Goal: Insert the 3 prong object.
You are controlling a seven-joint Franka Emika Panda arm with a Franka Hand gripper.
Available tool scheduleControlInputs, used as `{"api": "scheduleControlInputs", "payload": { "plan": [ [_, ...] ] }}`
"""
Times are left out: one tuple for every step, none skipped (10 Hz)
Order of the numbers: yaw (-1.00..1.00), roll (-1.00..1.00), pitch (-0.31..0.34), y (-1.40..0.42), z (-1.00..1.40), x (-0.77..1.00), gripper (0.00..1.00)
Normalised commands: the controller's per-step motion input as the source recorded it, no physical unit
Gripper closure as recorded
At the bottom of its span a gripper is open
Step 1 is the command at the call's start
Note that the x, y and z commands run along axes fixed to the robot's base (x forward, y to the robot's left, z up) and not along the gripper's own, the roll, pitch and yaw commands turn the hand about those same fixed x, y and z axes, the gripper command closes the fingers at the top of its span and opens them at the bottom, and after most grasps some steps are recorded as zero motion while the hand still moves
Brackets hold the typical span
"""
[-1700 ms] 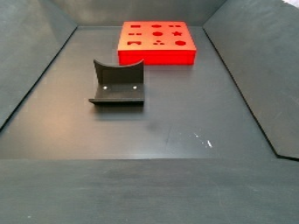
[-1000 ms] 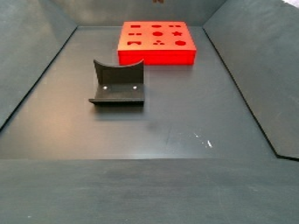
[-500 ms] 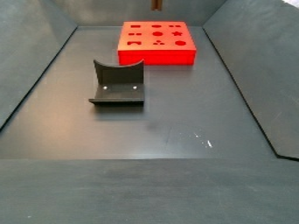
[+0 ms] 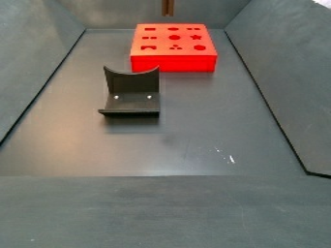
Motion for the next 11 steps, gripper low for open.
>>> {"api": "scheduleControlInputs", "payload": {
  "plan": [
    [-0.33,0.22,0.434,0.16,-0.04,0.18,1.0],
    [-0.33,0.2,0.457,0.16,0.0,0.14,1.0],
    [-0.33,0.2,0.463,0.15,0.0,0.13,1.0],
    [-0.26,0.13,0.453,0.0,-0.17,0.33,1.0],
    [-0.17,0.09,0.43,0.0,-0.27,0.38,1.0],
    [-0.01,-0.02,0.251,0.04,-0.47,0.0,1.0],
    [0.0,0.0,0.036,0.06,-0.46,0.0,1.0],
    [-0.01,0.02,-0.003,0.12,-0.37,-0.11,1.0],
    [0.0,0.0,-0.103,0.23,-0.27,-0.12,1.0],
    [-0.07,-0.12,-0.194,0.13,0.0,-0.09,1.0],
    [-0.04,-0.14,-0.223,0.09,0.0,0.0,1.0]
  ]
}}
